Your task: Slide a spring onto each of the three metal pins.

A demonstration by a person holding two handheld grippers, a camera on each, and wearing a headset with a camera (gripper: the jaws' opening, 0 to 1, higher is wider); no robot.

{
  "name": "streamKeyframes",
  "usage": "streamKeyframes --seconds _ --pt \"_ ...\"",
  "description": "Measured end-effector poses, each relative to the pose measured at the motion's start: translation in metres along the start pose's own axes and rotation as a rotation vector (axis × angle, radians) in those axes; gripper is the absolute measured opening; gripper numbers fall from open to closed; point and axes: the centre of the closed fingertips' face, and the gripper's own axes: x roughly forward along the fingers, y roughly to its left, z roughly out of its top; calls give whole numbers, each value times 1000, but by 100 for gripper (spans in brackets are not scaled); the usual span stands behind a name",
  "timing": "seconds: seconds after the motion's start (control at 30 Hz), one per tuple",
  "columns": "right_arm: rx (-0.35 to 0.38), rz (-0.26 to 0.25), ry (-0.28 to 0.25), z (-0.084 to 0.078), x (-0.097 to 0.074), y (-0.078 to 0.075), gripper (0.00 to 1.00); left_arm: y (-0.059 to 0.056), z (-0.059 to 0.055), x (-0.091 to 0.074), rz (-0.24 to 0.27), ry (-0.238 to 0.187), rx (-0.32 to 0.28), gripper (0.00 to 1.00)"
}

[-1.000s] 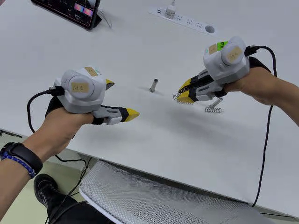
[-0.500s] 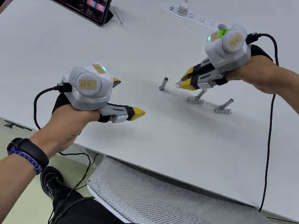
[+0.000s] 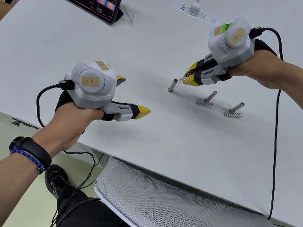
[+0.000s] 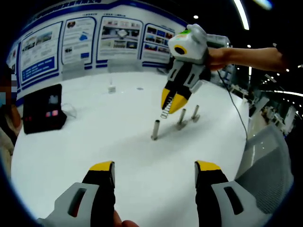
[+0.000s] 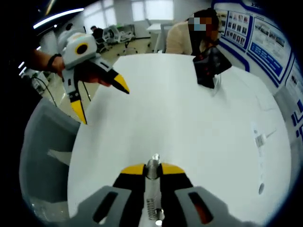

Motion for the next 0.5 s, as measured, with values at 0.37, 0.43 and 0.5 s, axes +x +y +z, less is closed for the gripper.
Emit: streamKeyframes --seconds 0.37,0.43,0.5 --pt "-20 11 17 2 9 -2 13 1 -1 -1 0 3 -1 70" --pt "-21 19 19 1 12 -4 13 1 -2 -1 -1 5 -1 70" --pt "-23 23 21 2 13 -3 13 1 -3 -1 -1 6 -1 69"
